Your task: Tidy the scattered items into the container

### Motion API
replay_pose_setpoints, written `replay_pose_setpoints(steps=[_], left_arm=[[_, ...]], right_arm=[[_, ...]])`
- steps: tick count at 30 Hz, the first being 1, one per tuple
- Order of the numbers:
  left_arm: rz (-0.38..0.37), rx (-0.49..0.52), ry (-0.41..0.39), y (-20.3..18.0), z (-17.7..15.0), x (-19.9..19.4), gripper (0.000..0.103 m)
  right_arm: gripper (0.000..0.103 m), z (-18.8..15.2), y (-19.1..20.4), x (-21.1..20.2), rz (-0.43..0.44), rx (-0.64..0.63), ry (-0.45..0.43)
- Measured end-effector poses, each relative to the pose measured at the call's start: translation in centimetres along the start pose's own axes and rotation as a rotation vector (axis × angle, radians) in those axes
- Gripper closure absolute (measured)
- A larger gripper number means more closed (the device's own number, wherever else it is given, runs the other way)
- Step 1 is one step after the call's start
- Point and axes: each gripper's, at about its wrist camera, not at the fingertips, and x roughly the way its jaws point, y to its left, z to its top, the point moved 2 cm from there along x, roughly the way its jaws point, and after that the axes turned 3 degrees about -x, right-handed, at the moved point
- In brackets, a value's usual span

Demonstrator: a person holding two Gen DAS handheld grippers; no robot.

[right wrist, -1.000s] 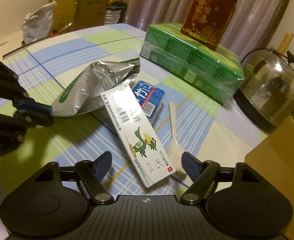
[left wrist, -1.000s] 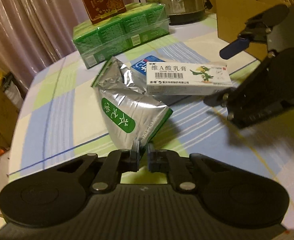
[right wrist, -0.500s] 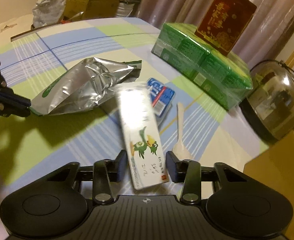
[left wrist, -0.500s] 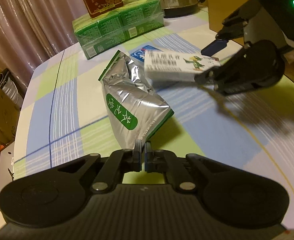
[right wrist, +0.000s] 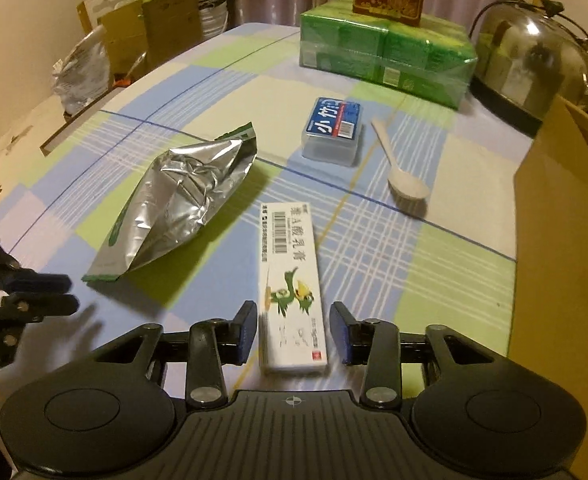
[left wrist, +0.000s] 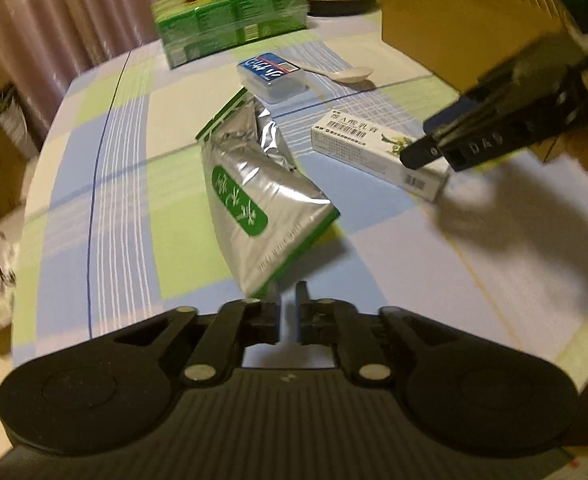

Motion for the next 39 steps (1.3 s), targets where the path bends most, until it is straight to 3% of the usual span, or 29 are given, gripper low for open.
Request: replay_pose_setpoints(steps=[1, 2, 3, 5, 7, 8, 9, 13, 17, 20, 25, 32, 35, 39], left_arm=[[-0.013, -0.020, 0.009, 0.3, 0.0, -0.4, 0.093], [-0.018, -0.041, 0.015, 0.7, 0.2, -0.6, 0.083], [-0.015, -0.062, 0.019, 1.2, 0.5, -0.8, 0.071], [-0.011, -0.100, 0.018, 2.3, 1.5, -1.2, 0.066], [-0.008, -0.143, 0.018, 3.2, 2.9, -1.1, 0.043], [-0.005, -0.161, 0.014, 3.6, 3.8, -1.0, 0.020], [-0.003, -0.169, 0.007, 3.8, 4.6, -0.9, 0.011], [-0.029, -0.228, 0.033, 4.8, 8.1, 1.3, 0.010], [-0.035, -0.222, 0.109, 4.7, 10.5, 4.8, 0.010], [-0.056, -0.221, 0.158, 4.3, 11.3, 7.0, 0.011], [-0.026, -0.174, 0.206, 3.3, 11.7, 9.5, 0.011], [0.014, -0.122, 0.263, 2.9, 11.7, 11.3, 0.028], [0.011, -0.114, 0.261, 3.0, 11.6, 11.4, 0.030], [0.006, -0.073, 0.247, 2.8, 11.2, 10.7, 0.043]], right_arm=[[0.052, -0.1, 0.0, -0.2, -0.004, 0.003, -0.001], [0.042, -0.2, -0.1, -0.4, -0.009, 0.006, -0.007], [0.040, -0.2, -0.2, -0.6, -0.011, 0.009, -0.016], [0.039, -0.3, -0.5, -0.8, -0.010, 0.019, -0.028], [0.038, -0.3, -0.6, -1.0, -0.007, 0.024, -0.035], [0.037, -0.2, -0.6, -1.0, -0.007, 0.026, -0.040], [0.036, -0.2, -0.7, -1.0, -0.004, 0.029, -0.046], [0.033, -0.2, -1.0, -0.9, 0.006, 0.040, -0.059], [0.031, -0.3, -1.1, -0.6, -0.001, 0.025, -0.066], [0.030, -0.6, -1.2, -0.4, 0.003, 0.012, -0.077], [0.030, -1.3, -1.5, 0.4, 0.008, 0.012, -0.075], [0.030, -1.7, -1.7, 1.1, 0.020, 0.022, -0.082], [0.030, -1.7, -1.7, 1.1, 0.025, 0.027, -0.084], [0.030, -1.5, -1.4, 1.0, 0.034, 0.023, -0.086]])
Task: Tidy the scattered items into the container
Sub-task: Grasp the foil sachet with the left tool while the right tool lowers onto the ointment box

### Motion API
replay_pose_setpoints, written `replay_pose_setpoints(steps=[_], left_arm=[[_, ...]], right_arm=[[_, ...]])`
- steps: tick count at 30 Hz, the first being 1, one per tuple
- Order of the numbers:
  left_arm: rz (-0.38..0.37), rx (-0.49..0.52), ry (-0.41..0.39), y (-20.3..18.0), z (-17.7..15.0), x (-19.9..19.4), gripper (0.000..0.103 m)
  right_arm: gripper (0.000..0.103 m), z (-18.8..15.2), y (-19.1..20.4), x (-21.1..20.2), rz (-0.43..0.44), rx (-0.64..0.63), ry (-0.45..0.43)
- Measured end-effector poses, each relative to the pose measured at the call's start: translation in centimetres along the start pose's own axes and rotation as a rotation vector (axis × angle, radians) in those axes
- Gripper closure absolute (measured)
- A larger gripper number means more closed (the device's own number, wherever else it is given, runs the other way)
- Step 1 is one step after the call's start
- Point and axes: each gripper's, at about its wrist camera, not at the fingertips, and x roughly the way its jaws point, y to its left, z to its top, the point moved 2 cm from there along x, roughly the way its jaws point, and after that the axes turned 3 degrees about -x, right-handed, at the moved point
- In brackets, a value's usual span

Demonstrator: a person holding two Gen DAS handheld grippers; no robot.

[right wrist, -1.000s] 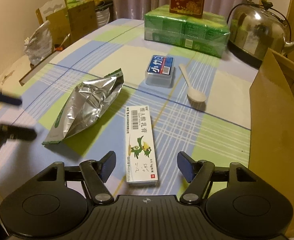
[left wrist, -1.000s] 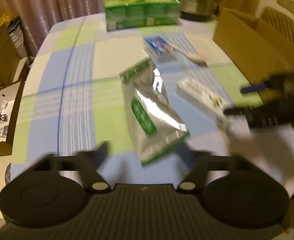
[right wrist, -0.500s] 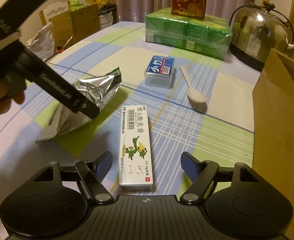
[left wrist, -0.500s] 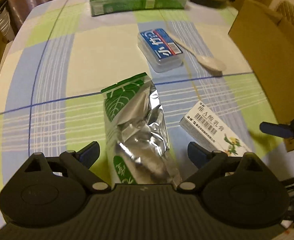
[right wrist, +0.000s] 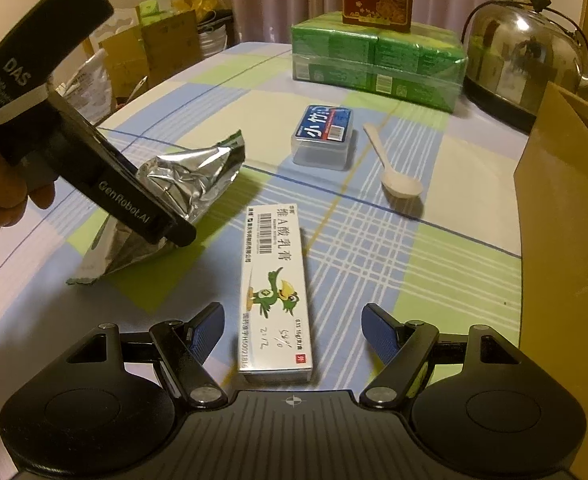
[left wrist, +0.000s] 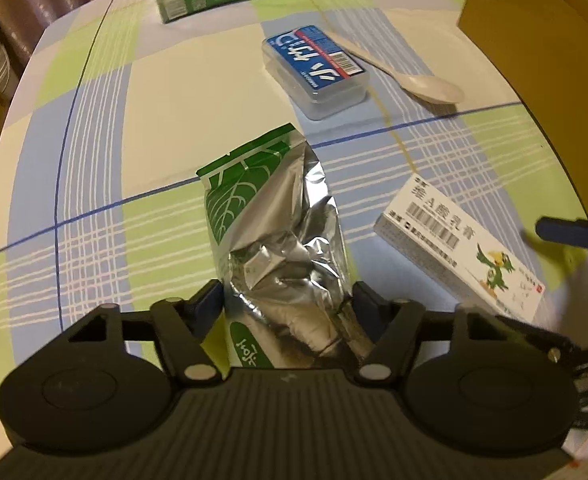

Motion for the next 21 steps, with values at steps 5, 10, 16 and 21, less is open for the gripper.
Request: replay_pose_setpoints(steps=[5, 10, 16, 21], left_arm=[[-0.021, 0.057, 0.002, -0.6, -1.7, -1.5, 0.049], [-0.033, 0.076, 0.002, -0.9, -3.5, -2.4, 0.046], [-0.055, 0.041, 0.014, -0.3, -3.5, -2.0, 0.036], [-0.064, 0.033, 0.034, -0.3, -3.4, -1.4, 0.035]], right_arm=[[0.030, 0.3, 0.5, 0.0, 0.009, -0.007, 0.000], [0.030, 0.5, 0.9, 0.8, 0.011, -0.028, 0.012], [0.030, 0.9, 1.0, 2.0, 0.015, -0.048, 0.026], [0.030, 1.3, 0.9, 2.7, 0.016, -0.059, 0.039]])
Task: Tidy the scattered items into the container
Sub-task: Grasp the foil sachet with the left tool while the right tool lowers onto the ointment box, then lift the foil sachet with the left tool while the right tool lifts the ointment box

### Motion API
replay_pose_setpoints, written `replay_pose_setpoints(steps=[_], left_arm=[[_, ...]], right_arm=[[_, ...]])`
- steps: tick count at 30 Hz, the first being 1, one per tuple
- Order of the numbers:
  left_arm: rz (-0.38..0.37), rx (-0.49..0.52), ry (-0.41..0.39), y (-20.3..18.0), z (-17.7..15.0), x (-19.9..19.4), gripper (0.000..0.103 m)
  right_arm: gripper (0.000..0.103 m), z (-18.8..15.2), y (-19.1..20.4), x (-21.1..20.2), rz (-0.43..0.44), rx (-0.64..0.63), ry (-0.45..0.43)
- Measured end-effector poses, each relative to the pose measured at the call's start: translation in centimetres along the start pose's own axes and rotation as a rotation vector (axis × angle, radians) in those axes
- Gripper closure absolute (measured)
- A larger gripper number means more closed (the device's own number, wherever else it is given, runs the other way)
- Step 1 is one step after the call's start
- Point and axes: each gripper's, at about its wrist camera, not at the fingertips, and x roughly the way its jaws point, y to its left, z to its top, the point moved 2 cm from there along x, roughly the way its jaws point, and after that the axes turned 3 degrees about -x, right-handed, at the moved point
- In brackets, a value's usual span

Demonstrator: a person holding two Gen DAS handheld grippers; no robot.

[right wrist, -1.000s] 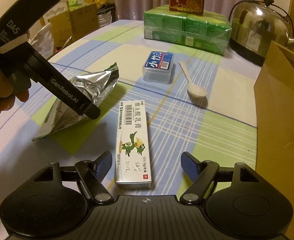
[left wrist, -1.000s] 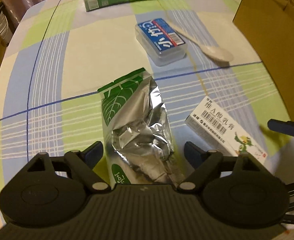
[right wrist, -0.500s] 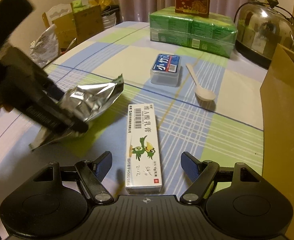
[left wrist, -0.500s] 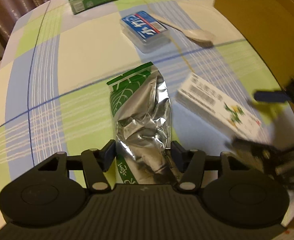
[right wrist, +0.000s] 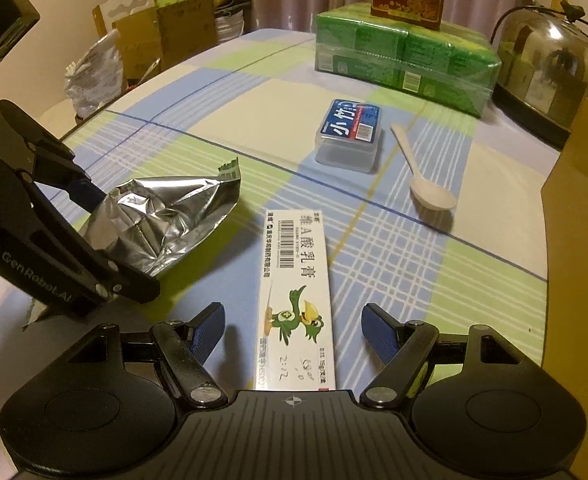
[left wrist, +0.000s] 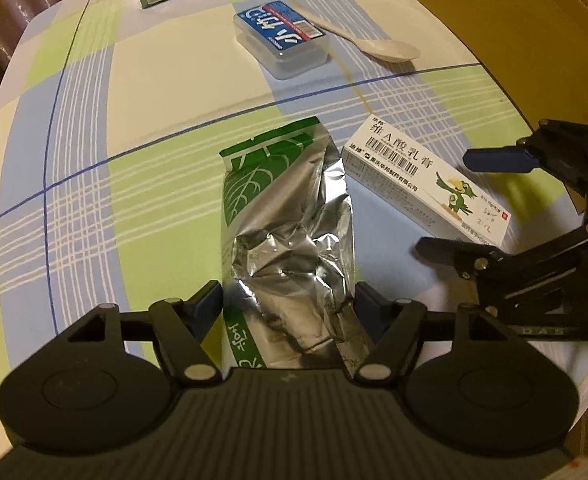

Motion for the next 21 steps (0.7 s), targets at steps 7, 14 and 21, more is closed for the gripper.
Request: replay_pose_setpoints(steps=[7, 14, 21], left_arm=[[-0.001, 0.021, -0.013, 0.2, 0.0, -0.7, 0.056], [-0.043, -0.002, -0.002, 0.8, -0.3, -0.8, 0.054], [-0.035, -0.009, 0.015, 0.8, 0.0, 0.1, 0.048]], right_arm=[[0.030, 0.2, -0.3, 0.5, 0.019, -0.004, 0.010], [0.033, 0.1, 0.0, 1.0, 0.026, -0.009, 0.023], [0.048, -0.2, 0.2, 1.1, 0.024, -0.008, 0.027]])
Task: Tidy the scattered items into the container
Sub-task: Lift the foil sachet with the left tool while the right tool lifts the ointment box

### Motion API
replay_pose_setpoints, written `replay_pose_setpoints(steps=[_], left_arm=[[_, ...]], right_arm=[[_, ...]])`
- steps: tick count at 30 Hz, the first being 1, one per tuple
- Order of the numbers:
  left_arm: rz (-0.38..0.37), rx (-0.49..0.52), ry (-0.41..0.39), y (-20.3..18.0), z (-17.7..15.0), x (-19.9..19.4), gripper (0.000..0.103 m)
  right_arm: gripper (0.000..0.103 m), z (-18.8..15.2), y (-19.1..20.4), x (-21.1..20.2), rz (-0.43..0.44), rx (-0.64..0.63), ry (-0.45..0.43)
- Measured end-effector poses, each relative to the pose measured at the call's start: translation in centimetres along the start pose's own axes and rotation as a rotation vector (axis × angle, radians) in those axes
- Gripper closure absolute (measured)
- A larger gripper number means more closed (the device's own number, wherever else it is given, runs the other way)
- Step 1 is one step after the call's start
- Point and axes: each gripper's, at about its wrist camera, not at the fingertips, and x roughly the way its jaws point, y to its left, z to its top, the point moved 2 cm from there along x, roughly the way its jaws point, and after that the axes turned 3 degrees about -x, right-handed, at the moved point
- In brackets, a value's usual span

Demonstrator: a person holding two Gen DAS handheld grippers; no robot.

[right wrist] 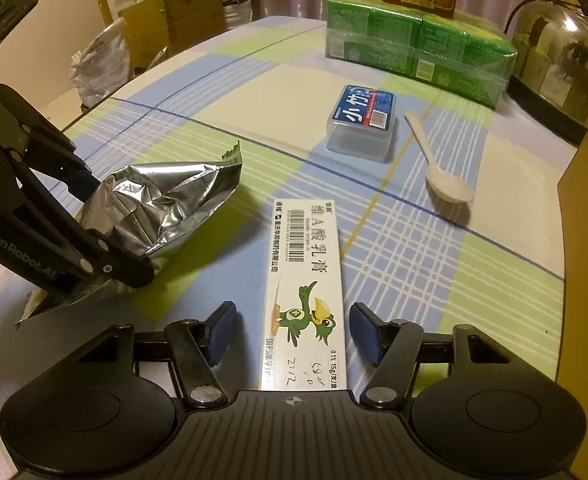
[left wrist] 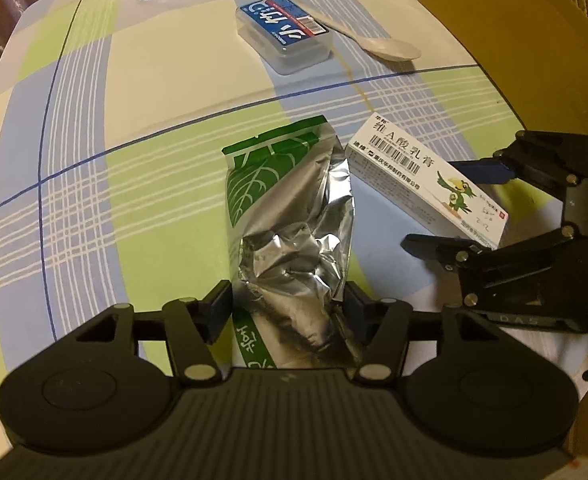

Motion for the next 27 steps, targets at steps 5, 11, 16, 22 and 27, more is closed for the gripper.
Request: replay_pose_setpoints(steps=[5, 11, 16, 22, 27], left_arm=[[0.013, 0.021, -0.016, -0.3, -0.3, -0.3, 0.055], [0.001, 0.050, -0.042, -1.6, -1.4, -1.3, 0.058], [-0.024, 0.042, -0.067, -2.8, -2.7, -2.4, 0.059], [-0.048, 0.018, -0.086, -4.0, -4.0, -3.9, 0.059], [-0.038, 0.016, -0.097, -5.1, -5.2, -5.2, 0.059]], right_arm=[[0.067, 0.0, -0.1, -0.3, 0.004, 0.015, -0.005], [0.068, -0.7, -0.2, -2.4, -0.019, 0.036, -0.028], [0.068, -1.9, 0.1, -5.0, -0.036, 0.071, -0.044], [0.068, -3.8, 0.9, -8.1, -0.063, 0.110, -0.052], [0.068, -5.4, 1.5, -10.6, -0.077, 0.145, -0.062]])
